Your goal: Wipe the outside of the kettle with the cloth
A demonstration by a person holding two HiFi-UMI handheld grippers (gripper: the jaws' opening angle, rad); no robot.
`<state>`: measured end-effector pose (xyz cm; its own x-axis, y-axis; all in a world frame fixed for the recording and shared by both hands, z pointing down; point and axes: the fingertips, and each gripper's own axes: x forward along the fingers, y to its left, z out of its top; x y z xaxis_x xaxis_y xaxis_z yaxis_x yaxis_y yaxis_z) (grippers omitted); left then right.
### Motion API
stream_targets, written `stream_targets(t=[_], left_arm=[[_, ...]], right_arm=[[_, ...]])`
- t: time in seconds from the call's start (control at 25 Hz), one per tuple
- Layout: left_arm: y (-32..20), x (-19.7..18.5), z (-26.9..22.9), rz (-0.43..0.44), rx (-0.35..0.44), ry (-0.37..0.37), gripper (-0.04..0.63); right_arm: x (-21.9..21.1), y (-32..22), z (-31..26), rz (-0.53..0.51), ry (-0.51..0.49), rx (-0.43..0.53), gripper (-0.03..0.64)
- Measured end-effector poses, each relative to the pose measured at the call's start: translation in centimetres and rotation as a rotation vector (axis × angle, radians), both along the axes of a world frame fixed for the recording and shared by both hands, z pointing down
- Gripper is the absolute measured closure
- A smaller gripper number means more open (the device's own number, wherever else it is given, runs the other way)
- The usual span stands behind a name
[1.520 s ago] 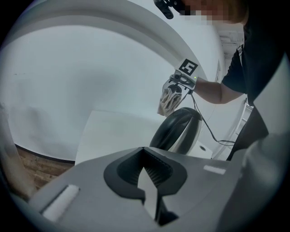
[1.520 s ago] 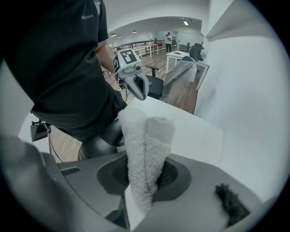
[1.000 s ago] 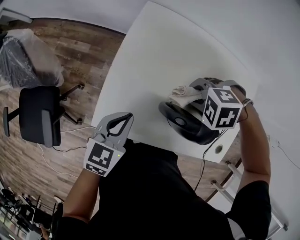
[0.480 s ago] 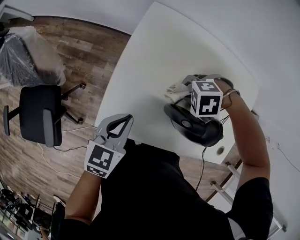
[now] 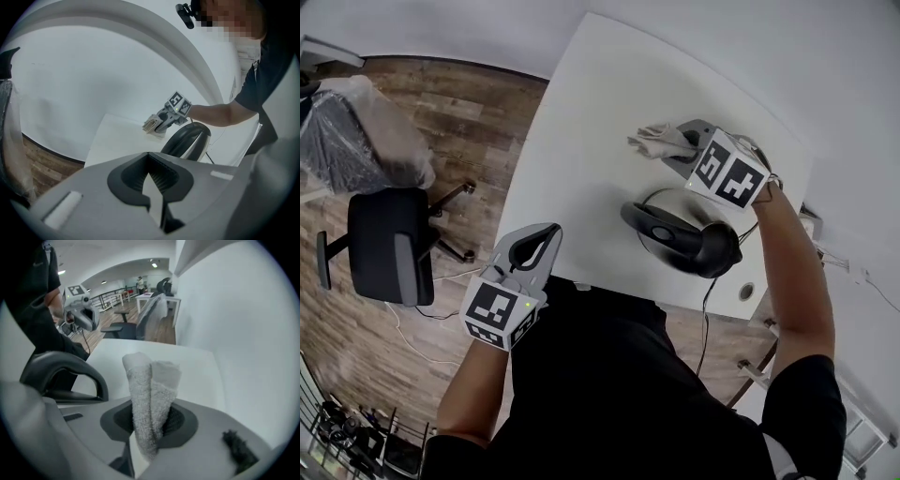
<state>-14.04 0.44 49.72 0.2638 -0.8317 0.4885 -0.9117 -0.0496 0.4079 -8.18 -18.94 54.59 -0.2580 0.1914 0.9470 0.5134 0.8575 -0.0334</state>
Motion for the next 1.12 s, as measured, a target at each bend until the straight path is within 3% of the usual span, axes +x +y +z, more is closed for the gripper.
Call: stream_targets(t=[0.16, 0.36, 0.52, 0.6, 0.76, 0.92, 1.12], left_arm=[[-1.9, 0.7, -2.6, 0.033, 0.049, -0.063, 0.588], [-3.5, 2.2, -6.2, -0.015, 0.09, -0.089, 0.589], [-5.1, 3.5, -8.0, -0.005, 0.131, -0.177, 0.589], [-6.5, 4.4, -8.7, 0.037, 0.167, -0.208, 0.589], [-8.3, 5.3, -9.0, 0.128, 0.185, -0.255, 0.589], [-7.5, 6.1, -8.7, 0.292, 0.22, -0.228, 0.589], [-5.8, 4.0, -7.9, 0.453, 0.259, -0.176, 0.589]], right_arm=[[2.0, -2.7, -7.9, 0.237, -0.214, 0.063, 0.522], [9.3, -1.3, -17.4, 0.385, -0.387, 0.172, 0.522], [14.7, 0.3, -20.8, 0.638, -0.551, 0.172, 0.522], [16.7, 0.7, -20.9, 0.781, -0.618, 0.182, 0.522], [18.3, 1.7, -21.1, 0.988, -0.741, 0.306, 0.522], [18.3, 3.5, -20.7, 1.124, -0.756, 0.399, 0.522], [17.3, 5.4, -21.4, 1.257, -0.787, 0.538, 0.522]])
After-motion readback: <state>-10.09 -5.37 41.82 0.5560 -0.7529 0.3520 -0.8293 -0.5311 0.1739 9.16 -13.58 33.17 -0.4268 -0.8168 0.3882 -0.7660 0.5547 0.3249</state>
